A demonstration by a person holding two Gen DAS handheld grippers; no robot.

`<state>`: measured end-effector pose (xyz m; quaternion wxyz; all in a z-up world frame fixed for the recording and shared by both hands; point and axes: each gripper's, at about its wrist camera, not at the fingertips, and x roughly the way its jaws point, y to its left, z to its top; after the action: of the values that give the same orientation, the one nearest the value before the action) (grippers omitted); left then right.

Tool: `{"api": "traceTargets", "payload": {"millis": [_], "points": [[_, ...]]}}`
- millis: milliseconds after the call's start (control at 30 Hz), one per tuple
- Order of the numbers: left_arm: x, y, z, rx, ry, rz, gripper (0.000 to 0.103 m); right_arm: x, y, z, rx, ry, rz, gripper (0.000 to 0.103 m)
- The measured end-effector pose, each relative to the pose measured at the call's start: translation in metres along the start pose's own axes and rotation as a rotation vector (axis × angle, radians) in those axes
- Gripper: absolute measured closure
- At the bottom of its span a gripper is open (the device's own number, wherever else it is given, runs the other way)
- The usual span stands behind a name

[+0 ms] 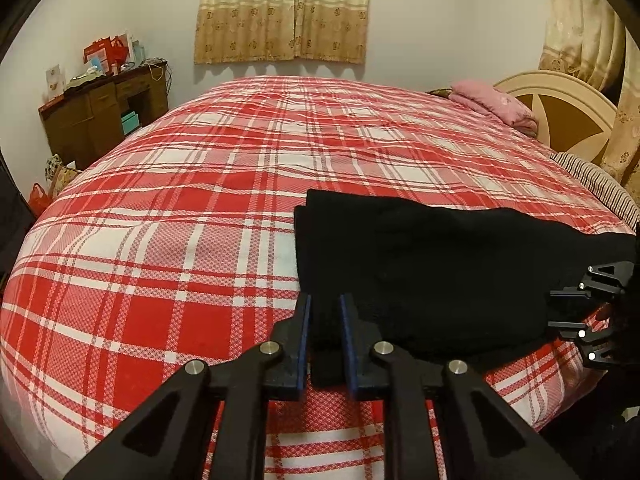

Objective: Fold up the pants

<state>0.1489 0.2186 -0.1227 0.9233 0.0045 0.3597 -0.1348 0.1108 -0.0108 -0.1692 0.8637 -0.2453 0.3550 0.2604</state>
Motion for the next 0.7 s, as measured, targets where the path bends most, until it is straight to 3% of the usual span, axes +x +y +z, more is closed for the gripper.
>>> {"api": "traceTargets", "payload": {"millis": [100,167,233,333,533,633,700], "points": [[0.001,0.000,0.000,-0.003,0.005,-0.009,0.088,0.001,0.004,0.000,-0.027,0.001,-0.016,0.067],[0.002,0.001,-0.001,-0.006,0.009,-0.011,0.095,0.000,0.009,-0.001,-0.062,0.001,-0.029,0.069],[0.001,0.004,-0.001,-0.023,0.011,-0.018,0.096,0.000,0.009,-0.001,-0.051,0.004,-0.020,0.087],[-0.008,0.010,0.000,-0.064,-0.008,-0.070,0.097,-0.004,0.004,0.002,-0.020,-0.002,-0.006,0.096],[-0.025,0.008,-0.004,-0.070,-0.028,-0.116,0.097,-0.033,0.003,0.009,-0.009,-0.051,0.009,0.096],[-0.016,0.006,-0.013,-0.063,0.008,-0.097,0.097,-0.024,0.005,0.003,-0.016,-0.018,0.022,0.096],[-0.011,0.008,-0.018,-0.070,0.033,-0.074,0.097,-0.004,0.006,-0.005,-0.025,0.050,0.043,0.095]]}}
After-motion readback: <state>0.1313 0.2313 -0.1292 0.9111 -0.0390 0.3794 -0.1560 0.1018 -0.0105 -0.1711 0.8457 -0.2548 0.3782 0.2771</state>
